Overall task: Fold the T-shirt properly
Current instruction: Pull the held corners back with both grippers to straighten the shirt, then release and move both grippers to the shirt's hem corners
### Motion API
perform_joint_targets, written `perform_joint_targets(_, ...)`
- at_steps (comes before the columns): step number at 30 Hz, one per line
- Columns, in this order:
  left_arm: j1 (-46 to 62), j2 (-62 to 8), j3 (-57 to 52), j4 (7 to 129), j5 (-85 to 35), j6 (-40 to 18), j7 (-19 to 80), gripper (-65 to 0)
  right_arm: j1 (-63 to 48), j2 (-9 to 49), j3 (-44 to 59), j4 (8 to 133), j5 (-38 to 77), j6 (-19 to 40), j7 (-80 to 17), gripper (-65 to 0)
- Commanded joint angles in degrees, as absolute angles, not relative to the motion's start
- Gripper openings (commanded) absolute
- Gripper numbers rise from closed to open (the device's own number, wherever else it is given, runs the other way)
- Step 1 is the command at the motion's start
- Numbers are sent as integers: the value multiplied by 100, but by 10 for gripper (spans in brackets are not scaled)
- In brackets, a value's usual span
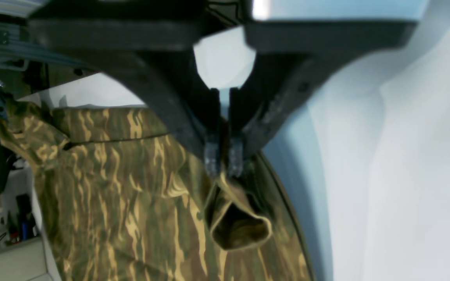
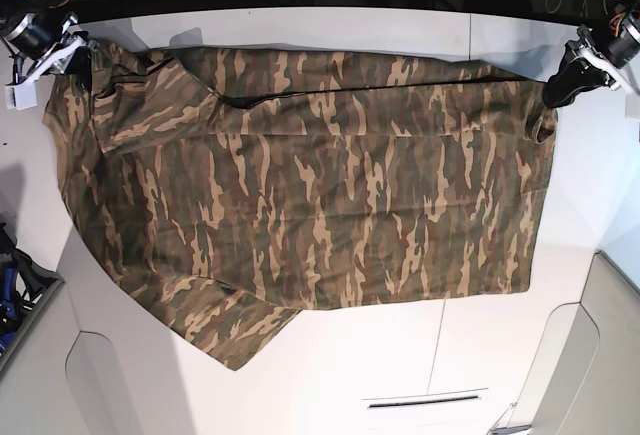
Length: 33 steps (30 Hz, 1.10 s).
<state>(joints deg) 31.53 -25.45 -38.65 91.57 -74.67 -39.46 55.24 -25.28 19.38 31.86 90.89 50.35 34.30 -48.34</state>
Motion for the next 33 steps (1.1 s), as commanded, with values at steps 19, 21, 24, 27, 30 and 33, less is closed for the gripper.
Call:
perform_joint_targets(19,3253,-2655,-3916,9258,-7426,-4000,5533,-324,-2668,2029,3476,9183,5017,3426,-4683,-397)
perform_joint_targets(21,3253,-2655,-3955,9258,-7432,-4000,5533,-324,-2665,2029,3597,9183,5017,3426,-4670,-323)
perform_joint_targets(24,3251,-2655,-4156,9258,-7435,-4000,5533,-324,-2668,2032,3907,9183,5076,3426,-4672,-314)
perform_joint_targets(27,3236,-2655,-4475,9258,-7474,-4000,5531,-323,-2665,2043,4276,9183,5196,3426,-4672,-313)
perform_joint_targets(30,3236,-2655,-4797,9258,-7664,-4000,5533,-323,-2648,2147,4541,9183,5207,3426,-4652,-313)
perform_joint_targets(33,3236,-2685,-5013,9262,-7738,-4000,5533,-323,-2591,2300,4729,9183,5207,3426,-4602,-313)
